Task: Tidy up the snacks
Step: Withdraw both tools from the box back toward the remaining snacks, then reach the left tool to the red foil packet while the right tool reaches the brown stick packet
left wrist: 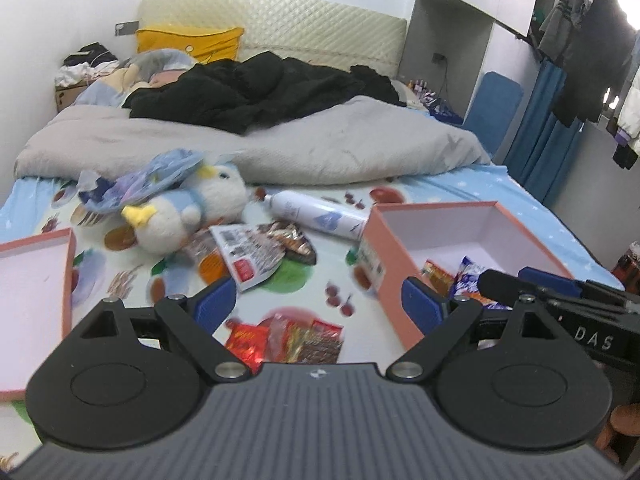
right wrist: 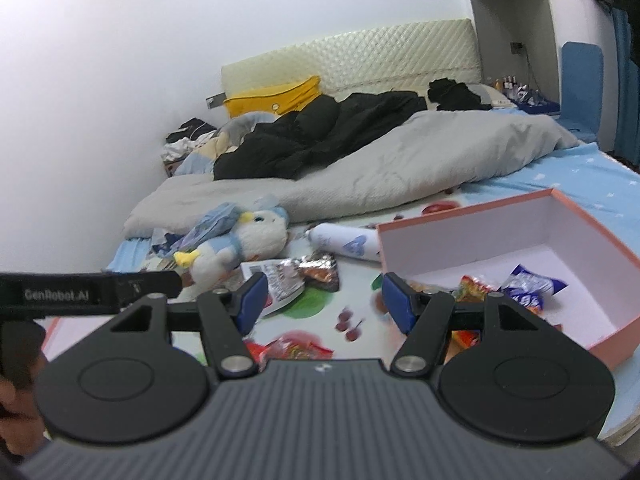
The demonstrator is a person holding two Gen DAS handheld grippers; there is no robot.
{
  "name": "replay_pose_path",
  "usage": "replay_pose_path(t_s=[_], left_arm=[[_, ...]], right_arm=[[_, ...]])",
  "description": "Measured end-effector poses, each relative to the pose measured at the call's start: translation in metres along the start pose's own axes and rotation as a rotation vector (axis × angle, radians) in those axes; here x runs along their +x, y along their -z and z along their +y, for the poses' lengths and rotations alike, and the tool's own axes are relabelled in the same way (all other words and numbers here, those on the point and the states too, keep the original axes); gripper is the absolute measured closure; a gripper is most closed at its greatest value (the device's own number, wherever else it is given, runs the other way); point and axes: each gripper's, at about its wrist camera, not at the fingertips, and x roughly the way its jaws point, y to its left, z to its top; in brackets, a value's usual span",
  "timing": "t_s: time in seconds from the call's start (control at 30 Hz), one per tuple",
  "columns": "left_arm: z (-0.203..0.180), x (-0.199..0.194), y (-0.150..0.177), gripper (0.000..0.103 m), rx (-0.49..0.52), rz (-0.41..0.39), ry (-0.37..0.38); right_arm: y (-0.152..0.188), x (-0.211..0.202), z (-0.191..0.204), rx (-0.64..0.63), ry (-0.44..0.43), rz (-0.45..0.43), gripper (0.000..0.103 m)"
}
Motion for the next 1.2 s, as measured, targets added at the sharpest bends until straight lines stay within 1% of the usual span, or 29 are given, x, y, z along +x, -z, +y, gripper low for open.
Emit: replay_pose_path(t_s=[0.33,0.6,0.73,0.93,1.1,1.2], left_arm=[[0.037,-0.004,0.033,0.011,-0.033,0.032,-0.009],[0.058,-0.002,0.062,0.011,-0.069,0.077,-0.023],[0.069,0.005,0.071,0.011,-0.087,0.096,-0.037],[0.087,0.027,0.077,0.011,-0.114,0.127,-0.06],[0.103,0.058,0.082,0.011,-0.138,0.157,-0.072],[0.111,0.083,0.085,0.012,-0.145,0.184,-0.07]], right_arm=[[0.033,0.0,0.031,0.001,-0.026,0.026,0.038],[0.066,0.007,0.047,-0.002,-0.049,0.109,0.038],[0.073,0.016,0.05,-0.008,-0.058,0.143,0.038],[0.08,0.037,0.052,-0.013,-0.083,0.18,0.038],[0.089,0.065,0.046,-0.001,-0.094,0.228,0.038],[0.093,0.086,0.038,0.013,-0.083,0.252,0.038]])
